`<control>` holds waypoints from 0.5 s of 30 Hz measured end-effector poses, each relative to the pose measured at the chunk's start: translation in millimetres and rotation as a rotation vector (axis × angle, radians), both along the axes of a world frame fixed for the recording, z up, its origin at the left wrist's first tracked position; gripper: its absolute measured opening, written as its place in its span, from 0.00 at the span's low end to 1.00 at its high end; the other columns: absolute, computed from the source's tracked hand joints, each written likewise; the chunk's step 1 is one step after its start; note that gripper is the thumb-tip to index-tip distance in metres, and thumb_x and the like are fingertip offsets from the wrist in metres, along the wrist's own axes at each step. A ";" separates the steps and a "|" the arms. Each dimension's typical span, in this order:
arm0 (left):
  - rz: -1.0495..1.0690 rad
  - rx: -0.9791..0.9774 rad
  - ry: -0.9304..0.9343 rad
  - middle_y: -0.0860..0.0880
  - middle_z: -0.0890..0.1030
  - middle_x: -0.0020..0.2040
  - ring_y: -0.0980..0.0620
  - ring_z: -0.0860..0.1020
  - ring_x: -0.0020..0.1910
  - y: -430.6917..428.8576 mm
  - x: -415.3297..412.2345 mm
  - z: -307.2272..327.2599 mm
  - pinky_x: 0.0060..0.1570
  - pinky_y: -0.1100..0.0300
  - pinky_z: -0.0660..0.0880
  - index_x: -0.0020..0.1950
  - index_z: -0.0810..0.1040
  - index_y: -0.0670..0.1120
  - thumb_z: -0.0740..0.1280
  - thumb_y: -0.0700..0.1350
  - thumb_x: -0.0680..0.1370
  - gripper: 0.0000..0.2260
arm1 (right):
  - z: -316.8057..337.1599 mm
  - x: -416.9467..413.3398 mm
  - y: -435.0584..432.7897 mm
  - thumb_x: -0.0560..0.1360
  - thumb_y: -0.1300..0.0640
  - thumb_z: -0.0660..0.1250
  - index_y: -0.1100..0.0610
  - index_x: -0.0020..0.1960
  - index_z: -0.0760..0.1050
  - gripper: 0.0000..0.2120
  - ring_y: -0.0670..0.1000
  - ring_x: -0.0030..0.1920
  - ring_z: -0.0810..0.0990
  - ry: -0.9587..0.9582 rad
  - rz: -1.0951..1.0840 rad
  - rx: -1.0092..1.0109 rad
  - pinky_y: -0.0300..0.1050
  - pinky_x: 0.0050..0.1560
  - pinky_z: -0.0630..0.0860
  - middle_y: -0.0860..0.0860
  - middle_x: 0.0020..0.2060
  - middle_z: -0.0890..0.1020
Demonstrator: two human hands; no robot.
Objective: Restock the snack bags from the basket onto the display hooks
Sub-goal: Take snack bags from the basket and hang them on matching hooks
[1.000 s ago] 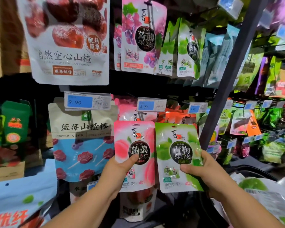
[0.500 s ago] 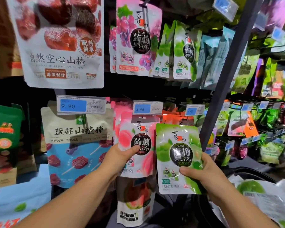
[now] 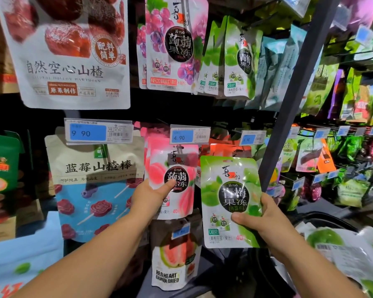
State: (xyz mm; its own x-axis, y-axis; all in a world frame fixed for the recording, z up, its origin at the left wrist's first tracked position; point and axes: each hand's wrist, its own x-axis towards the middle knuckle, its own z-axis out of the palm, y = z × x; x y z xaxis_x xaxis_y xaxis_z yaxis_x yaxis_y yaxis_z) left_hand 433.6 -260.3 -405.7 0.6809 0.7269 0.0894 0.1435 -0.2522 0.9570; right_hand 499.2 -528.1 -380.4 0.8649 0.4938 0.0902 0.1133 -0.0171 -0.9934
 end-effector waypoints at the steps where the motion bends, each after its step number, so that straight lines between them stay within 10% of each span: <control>1: 0.021 0.029 0.010 0.46 0.84 0.43 0.42 0.81 0.50 -0.3 -1.4 -1.5 0.49 0.51 0.75 0.51 0.78 0.44 0.71 0.65 0.70 0.25 | 0.3 -0.6 0.1 0.52 0.57 0.85 0.52 0.62 0.72 0.41 0.58 0.51 0.86 -0.007 -0.001 -0.005 0.62 0.58 0.79 0.53 0.51 0.86; 4: 0.040 0.068 -0.011 0.42 0.82 0.58 0.40 0.78 0.60 -5.1 -7.5 -8.8 0.60 0.44 0.74 0.64 0.75 0.42 0.69 0.71 0.65 0.40 | 1.9 -2.5 0.4 0.57 0.61 0.83 0.53 0.61 0.72 0.36 0.56 0.50 0.86 -0.032 -0.011 -0.007 0.60 0.57 0.79 0.52 0.50 0.86; 10: 0.091 0.168 -0.128 0.53 0.77 0.47 0.47 0.78 0.49 -21.5 -23.8 -24.3 0.38 0.59 0.69 0.57 0.70 0.48 0.75 0.47 0.74 0.18 | 0.8 -1.8 0.7 0.61 0.60 0.83 0.50 0.61 0.73 0.33 0.55 0.52 0.85 -0.076 -0.051 -0.008 0.60 0.59 0.78 0.51 0.52 0.86; 15: 0.015 0.190 -0.164 0.50 0.73 0.62 0.53 0.76 0.57 -34.8 -41.7 -31.0 0.59 0.52 0.76 0.68 0.68 0.47 0.74 0.41 0.74 0.25 | 1.3 -3.3 2.0 0.59 0.57 0.83 0.50 0.62 0.73 0.35 0.53 0.53 0.85 -0.108 -0.094 0.012 0.57 0.60 0.78 0.50 0.53 0.85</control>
